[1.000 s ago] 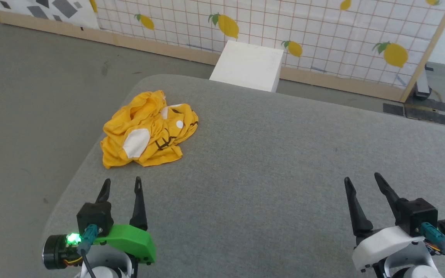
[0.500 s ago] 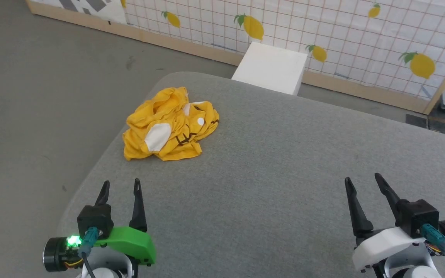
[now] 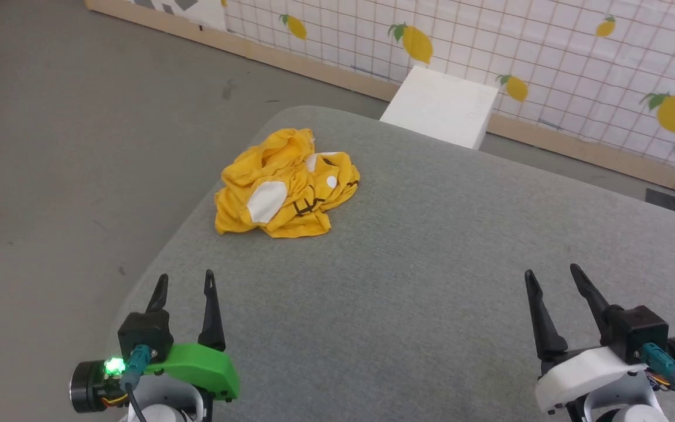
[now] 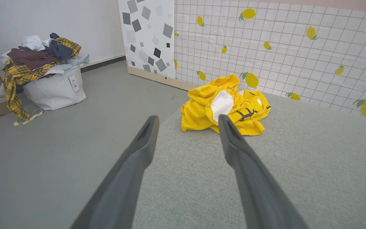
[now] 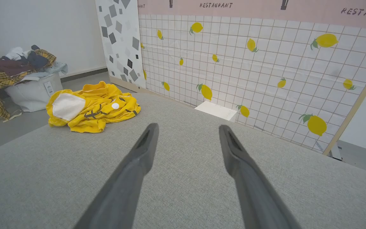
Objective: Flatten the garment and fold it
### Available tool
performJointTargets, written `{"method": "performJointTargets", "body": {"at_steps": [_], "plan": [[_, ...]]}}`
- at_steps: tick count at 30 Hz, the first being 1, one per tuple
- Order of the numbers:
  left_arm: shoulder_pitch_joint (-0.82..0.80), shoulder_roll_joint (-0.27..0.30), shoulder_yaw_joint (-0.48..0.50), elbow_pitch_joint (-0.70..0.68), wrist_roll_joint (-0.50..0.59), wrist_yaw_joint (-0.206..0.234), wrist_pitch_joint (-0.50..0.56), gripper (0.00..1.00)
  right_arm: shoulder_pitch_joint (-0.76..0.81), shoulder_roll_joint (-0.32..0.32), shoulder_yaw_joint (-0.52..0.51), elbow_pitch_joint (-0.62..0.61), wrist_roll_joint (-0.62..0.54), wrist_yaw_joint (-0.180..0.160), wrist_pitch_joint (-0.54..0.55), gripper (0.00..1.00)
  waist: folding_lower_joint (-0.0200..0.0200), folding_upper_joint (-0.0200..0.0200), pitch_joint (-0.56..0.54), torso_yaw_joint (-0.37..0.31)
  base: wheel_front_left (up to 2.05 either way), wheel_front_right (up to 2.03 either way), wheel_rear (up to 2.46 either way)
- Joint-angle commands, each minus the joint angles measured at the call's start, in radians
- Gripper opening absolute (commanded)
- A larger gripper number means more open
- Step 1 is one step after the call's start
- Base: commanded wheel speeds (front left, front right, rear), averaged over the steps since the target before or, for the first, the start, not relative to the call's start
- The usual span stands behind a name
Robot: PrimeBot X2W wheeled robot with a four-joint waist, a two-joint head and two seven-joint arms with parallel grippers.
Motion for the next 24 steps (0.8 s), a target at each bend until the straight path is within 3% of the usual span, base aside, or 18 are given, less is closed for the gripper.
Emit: {"method": "performJointTargets", "body": {"at_steps": [1,24], "plan": [[-0.021,0.008,-0.006,0.006,-0.01,0.008,-0.01,1.0,-0.018,0.001,-0.003,0.006,0.007,-0.001,-0.01,1.0,0.0,0.0,0.0,0.013,0.0,0.0,0.0],[-0.045,0.022,-0.041,0.047,-0.062,0.044,-0.062,1.0,-0.032,0.001,-0.018,0.034,0.026,-0.001,-0.052,1.0,0.0,0.0,0.012,0.131,0.0,0.0,0.0]]}}
